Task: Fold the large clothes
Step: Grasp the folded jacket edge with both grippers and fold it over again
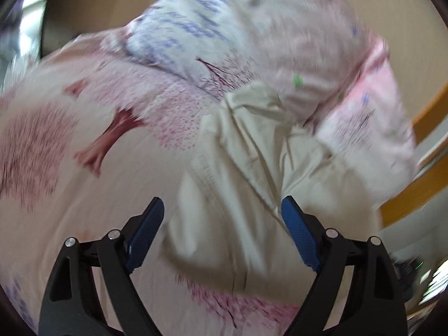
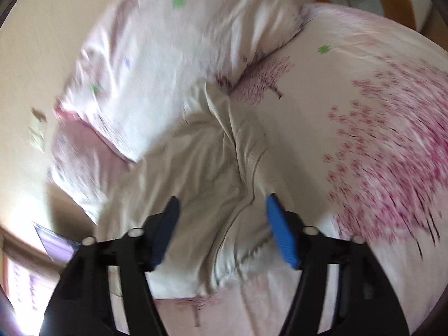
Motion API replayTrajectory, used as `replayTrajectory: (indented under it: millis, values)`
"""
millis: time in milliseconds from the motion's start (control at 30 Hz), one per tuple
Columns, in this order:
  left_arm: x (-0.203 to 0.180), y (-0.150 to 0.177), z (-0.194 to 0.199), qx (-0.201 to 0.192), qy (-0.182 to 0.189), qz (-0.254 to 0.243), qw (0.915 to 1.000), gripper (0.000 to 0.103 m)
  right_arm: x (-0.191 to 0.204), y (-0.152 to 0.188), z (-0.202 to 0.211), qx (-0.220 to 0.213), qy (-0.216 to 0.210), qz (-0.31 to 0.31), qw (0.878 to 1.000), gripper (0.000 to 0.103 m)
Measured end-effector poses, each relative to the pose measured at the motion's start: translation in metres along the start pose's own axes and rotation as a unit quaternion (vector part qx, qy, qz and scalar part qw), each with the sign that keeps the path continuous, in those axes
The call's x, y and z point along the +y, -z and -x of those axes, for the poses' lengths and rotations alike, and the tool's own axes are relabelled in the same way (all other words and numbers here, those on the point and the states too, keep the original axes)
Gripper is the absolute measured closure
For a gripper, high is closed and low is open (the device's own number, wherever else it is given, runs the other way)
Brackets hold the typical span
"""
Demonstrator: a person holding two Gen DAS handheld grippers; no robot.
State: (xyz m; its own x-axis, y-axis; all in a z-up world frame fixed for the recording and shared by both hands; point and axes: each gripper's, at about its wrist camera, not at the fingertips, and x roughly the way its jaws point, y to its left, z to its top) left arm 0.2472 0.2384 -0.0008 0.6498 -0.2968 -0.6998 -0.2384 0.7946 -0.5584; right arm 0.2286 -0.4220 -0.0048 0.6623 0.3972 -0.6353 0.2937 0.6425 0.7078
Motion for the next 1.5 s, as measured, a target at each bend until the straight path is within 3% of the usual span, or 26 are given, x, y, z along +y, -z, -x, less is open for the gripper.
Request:
replayTrajectory:
  millis: [100, 367, 533, 767, 1033, 1133, 1200, 1300, 1367, 1500]
  values:
    - [0.016, 0.008, 0.011, 0.005, 0.016, 0.046, 0.9988, 0.017, -0.009, 0.016, 0.008, 0.004, -0.006, -0.047, 0.999, 0.029]
    - [0.029, 0.034, 0.009, 0.028, 0.062, 0.102, 0.9924, 0.017, -0.034, 0.040, -0.007, 0.039, -0.007, -0.155, 0.987, 0.025]
    - [0.016, 0.041, -0.004, 0.036, 0.081, 0.110, 0.9900, 0.017, -0.027, 0.042, -0.025, 0.053, -0.011, -0.153, 0.987, 0.024]
    - [0.000, 0.039, -0.022, 0.023, 0.081, 0.120, 0.9892, 0.019, -0.013, 0.043, -0.042, 0.030, 0.015, -0.131, 0.991, 0.023]
    - [0.003, 0.033, -0.034, 0.016, 0.059, 0.134, 0.9891, 0.031, -0.004, 0.044, -0.046, 0.008, 0.031, -0.097, 0.995, 0.031]
    - [0.008, 0.030, -0.037, 0.012, 0.061, 0.145, 0.9875, 0.034, -0.005, 0.043, -0.047, 0.002, 0.024, -0.096, 0.995, 0.040]
    - [0.010, 0.029, -0.038, 0.009, 0.064, 0.148, 0.9868, 0.041, -0.005, 0.043, -0.045, -0.004, 0.017, -0.089, 0.996, 0.053]
    - [0.011, 0.028, -0.038, 0.006, 0.074, 0.151, 0.9857, 0.056, -0.004, 0.043, -0.042, -0.010, 0.006, -0.079, 0.997, 0.063]
    - [0.009, 0.027, -0.035, 0.001, 0.079, 0.143, 0.9865, 0.066, -0.002, 0.045, -0.040, -0.013, 0.003, -0.073, 0.997, 0.067]
    - [0.004, 0.025, -0.030, -0.004, 0.089, 0.128, 0.9878, 0.075, 0.002, 0.045, -0.036, -0.018, -0.008, -0.062, 0.998, 0.073]
